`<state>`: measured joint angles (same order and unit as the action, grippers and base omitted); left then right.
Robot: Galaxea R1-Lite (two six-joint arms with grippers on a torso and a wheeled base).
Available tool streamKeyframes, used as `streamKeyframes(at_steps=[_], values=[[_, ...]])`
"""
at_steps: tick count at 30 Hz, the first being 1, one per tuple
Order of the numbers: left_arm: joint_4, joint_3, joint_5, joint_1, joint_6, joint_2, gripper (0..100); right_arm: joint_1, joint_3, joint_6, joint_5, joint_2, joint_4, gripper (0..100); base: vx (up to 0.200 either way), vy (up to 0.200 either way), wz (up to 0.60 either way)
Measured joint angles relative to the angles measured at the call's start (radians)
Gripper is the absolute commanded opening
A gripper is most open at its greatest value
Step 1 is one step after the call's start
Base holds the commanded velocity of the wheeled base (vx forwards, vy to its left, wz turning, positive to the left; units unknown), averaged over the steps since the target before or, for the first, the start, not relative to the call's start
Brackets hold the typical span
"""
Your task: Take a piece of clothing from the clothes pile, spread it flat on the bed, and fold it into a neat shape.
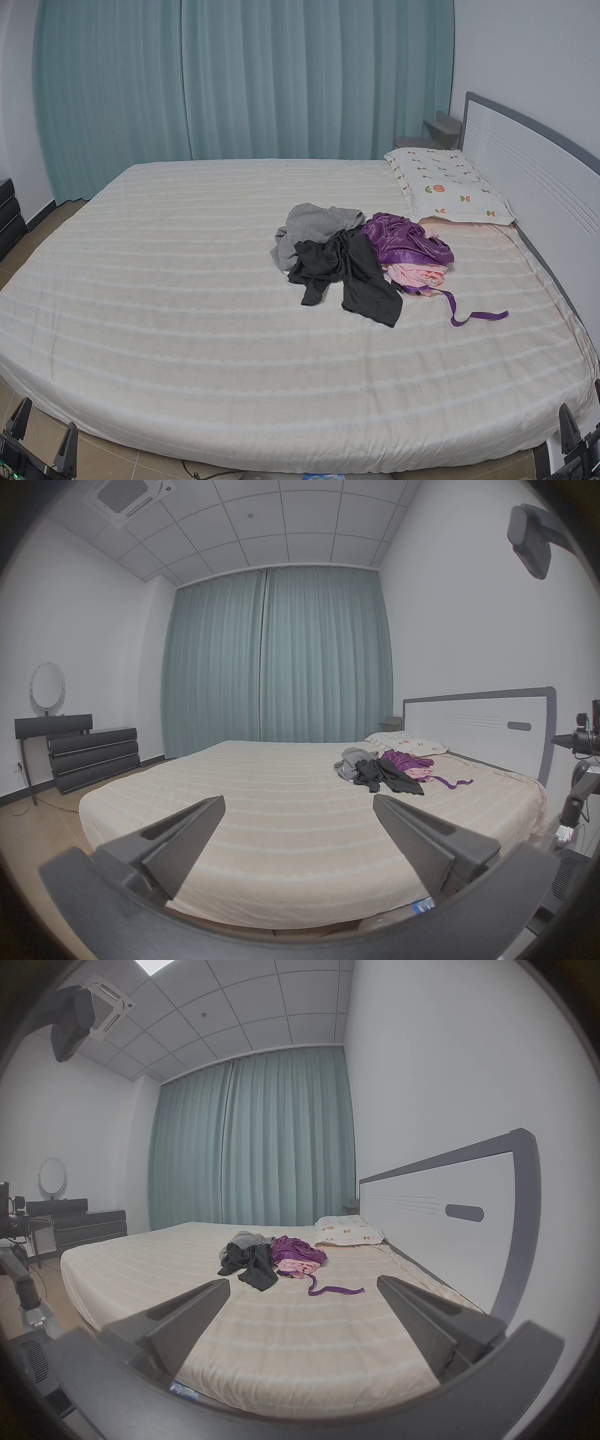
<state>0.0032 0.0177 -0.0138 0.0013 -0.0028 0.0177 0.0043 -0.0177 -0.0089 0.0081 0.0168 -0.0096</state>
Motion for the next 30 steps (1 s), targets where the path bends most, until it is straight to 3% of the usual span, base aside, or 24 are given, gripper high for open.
streamKeyframes(at_steps=[10,21,30], values=[[0.000,0.000,0.000,0.000,0.000,0.000,100,0.009,-0.090,0.011,0.030,0.124,-0.032,100,0.000,0.000,0.00],[0.000,0.000,0.000,0.000,0.000,0.000,100,0.064,-0.201,0.098,0.061,0.597,-0.144,100,0.000,0.000,0.00],[0.000,0.000,0.000,0.000,0.000,0.000,100,0.111,-0.307,0.204,0.066,1.041,-0.340,100,0.000,0.000,0.00]])
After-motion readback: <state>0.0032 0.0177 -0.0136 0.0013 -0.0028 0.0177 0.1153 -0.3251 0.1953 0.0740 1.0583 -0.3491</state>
